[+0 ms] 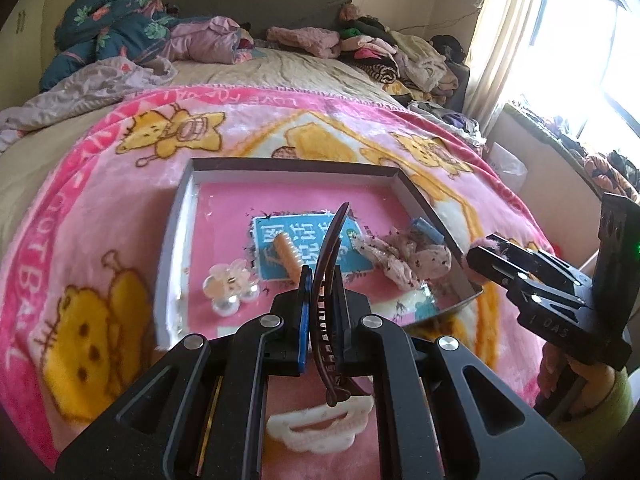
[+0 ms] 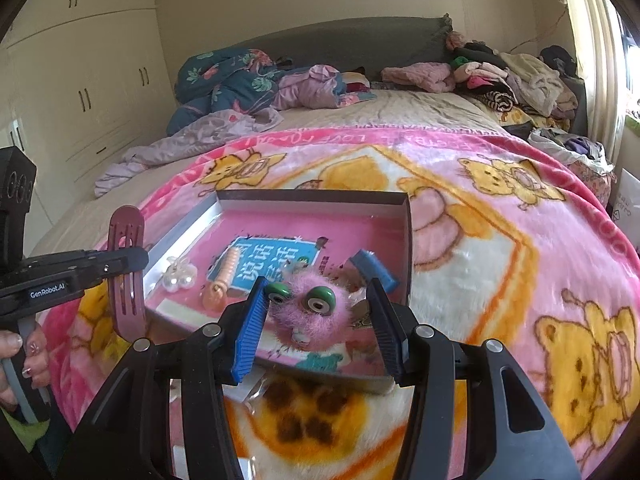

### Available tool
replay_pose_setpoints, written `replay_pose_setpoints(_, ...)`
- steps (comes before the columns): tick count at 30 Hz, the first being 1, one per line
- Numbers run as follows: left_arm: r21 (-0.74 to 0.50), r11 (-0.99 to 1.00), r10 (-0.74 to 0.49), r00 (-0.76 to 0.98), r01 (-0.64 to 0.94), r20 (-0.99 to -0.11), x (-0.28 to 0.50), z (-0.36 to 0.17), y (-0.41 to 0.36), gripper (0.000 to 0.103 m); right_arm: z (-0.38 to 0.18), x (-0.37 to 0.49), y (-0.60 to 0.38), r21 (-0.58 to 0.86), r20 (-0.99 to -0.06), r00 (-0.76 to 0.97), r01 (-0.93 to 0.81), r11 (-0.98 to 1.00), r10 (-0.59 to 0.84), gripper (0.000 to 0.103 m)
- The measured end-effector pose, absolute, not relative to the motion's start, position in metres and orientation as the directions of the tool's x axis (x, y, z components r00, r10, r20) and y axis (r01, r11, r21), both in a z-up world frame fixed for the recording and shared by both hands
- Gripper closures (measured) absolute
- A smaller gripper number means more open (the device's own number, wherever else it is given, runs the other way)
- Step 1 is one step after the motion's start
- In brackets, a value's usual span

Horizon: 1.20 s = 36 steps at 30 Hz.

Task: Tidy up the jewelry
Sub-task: 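Lower the pom-pom clip and hair claw into the tray and open both tools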

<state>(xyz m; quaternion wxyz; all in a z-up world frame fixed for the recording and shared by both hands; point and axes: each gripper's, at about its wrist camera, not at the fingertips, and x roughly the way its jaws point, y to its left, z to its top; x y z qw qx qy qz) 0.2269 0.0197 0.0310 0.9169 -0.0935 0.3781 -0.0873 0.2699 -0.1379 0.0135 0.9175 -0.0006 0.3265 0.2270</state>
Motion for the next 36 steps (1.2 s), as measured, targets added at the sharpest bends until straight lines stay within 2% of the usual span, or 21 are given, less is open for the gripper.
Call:
replay_pose_setpoints(15, -0.257, 0.955, -0.290, 0.658, 0.149, -0.695, 0.284, 0.021, -0.005, 0.099, 0.004, 0.297, -0.143, 0.148, -0.633, 0.673, -0.379, 0.914, 0.381, 0.055)
replay_pose_setpoints(36, -0.302, 0.945, -0.312, 0.612, 0.124, -0.726, 0.324, -0.016, -0.007, 0.099, -0.029, 0.313, -0.127, 0.129, -0.692, 0.627, -0.381, 0.916, 0.358, 0.055)
